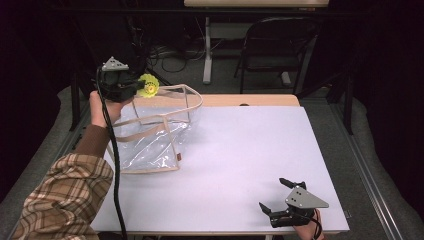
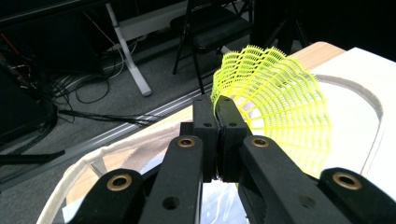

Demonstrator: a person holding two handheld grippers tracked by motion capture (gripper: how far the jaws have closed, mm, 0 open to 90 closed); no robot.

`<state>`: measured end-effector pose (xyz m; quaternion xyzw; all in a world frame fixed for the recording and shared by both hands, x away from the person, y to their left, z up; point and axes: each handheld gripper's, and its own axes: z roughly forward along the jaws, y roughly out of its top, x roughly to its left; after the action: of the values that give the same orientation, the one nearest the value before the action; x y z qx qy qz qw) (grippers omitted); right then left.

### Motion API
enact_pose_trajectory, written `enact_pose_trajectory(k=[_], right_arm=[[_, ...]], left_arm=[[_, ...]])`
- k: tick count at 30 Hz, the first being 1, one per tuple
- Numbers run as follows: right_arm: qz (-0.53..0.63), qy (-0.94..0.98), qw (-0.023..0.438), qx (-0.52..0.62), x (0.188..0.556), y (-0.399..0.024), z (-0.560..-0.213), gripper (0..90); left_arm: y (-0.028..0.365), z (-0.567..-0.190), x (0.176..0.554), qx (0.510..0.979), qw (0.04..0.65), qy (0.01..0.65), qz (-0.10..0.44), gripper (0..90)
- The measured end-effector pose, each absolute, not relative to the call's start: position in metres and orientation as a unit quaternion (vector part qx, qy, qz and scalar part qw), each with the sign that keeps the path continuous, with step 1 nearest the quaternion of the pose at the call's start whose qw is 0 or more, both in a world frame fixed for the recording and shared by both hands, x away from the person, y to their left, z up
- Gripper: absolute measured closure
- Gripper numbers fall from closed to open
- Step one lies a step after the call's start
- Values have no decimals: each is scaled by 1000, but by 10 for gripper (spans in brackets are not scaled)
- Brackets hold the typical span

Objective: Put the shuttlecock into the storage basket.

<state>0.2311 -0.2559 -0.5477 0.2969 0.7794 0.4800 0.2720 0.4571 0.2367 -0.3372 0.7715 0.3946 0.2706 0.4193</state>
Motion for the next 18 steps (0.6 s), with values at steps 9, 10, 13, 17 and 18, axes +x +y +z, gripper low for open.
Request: enact_pose_trajectory(k=[9,10,13,17,18], right_arm=[[480,780,272,297,231,-256,-548,0],[480,779,272,297,231,-256,-548,0],[480,780,272,297,231,-256,-548,0],[479,780,272,297,231,-256,-548,0],[479,780,272,297,231,-256,-548,0]], left_arm=[[238,-340,455,773,415,397,269,890],[238,-340,455,774,415,397,268,890],[238,-341,454,774,414,398,268,890],[239,-342,454,774,412,399,267,890],[239,-342,454,775,411,399,268,890]])
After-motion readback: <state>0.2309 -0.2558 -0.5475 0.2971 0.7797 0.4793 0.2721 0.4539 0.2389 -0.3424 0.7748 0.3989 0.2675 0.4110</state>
